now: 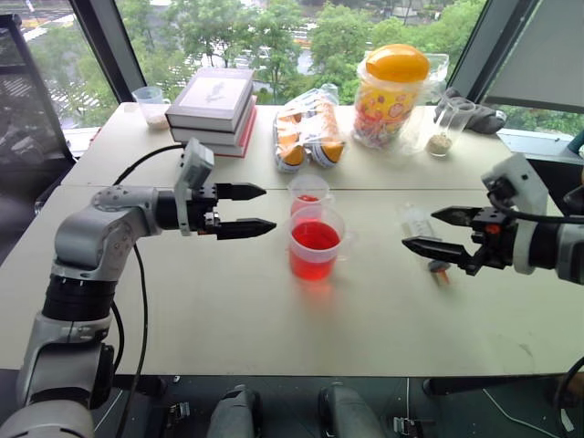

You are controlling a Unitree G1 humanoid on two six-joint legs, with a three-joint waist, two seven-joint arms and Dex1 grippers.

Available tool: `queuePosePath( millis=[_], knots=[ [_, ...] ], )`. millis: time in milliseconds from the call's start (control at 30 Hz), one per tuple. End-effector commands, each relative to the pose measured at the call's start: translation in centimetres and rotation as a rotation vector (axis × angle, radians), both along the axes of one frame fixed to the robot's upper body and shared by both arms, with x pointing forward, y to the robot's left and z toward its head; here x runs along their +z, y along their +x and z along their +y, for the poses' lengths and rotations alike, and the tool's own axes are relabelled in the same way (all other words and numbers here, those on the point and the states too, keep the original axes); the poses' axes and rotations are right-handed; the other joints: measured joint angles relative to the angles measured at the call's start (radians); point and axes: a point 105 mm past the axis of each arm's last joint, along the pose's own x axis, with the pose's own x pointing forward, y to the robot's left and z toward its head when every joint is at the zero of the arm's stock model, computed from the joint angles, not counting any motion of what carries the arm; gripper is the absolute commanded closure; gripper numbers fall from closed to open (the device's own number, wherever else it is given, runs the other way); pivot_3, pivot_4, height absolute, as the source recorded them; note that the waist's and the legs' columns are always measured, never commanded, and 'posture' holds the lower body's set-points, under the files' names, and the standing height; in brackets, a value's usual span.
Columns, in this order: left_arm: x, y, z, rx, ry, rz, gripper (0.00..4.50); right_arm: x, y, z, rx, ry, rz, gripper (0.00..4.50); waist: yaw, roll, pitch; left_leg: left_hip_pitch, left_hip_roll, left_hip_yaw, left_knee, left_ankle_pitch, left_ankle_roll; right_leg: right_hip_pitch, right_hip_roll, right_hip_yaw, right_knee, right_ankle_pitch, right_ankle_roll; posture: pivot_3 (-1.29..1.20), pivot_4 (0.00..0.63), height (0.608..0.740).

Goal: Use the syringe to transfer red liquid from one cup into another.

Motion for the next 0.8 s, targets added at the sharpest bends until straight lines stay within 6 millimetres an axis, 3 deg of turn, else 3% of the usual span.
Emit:
queuePosePath(
  millis=[33,233,400,600,800],
  knots=[
    [0.6,0.0,0.1,0.0,0.007,-0.04,0.0,1.4,0.9,-0.7,-0.056,-0.012,-0.058,0.07,0.0,0.0,0.0,0.0,0.0,0.0,0.0,0.0,0.0,0.0,0.0,0.0,0.0,0.0,0.0,0.0,0.15,0.74],
    [0.7,0.2,0.2,0.001,0.011,-0.057,0.0,1.2,3.2,-2.1,-0.159,-0.031,0.014,0.07,-0.002,0.0,0.0,0.0,0.0,0.0,0.0,0.0,0.0,0.0,0.0,0.0,0.0,0.0,0.0,0.0,0.15,0.74],
    [1.0,0.4,0.0,0.007,0.006,-0.081,0.0,0.4,6.4,-3.8,-0.274,-0.047,0.131,0.07,-0.003,0.0,0.0,0.0,0.0,0.001,0.0,0.0,0.0,-0.001,0.0,0.001,0.0,0.0,0.0,0.0,0.15,0.74],
    [1.1,0.3,-0.1,0.029,-0.008,-0.11,0.0,-2.7,9.7,-5.4,-0.357,-0.07,0.281,0.07,-0.002,0.0,0.0,-0.003,0.0,0.003,-0.001,0.0,0.001,-0.003,0.0,0.001,-0.001,0.0,0.0,0.0,0.15,0.74],
    [1.2,0.2,0.1,0.061,-0.028,-0.122,0.0,-5.3,11.7,-6.1,-0.391,-0.148,0.35,0.07,-0.001,0.0,0.0,-0.009,0.0,0.003,0.0,0.0,0.001,-0.009,0.001,0.001,0.001,0.002,0.003,0.0,0.15,0.74]
  ],
)
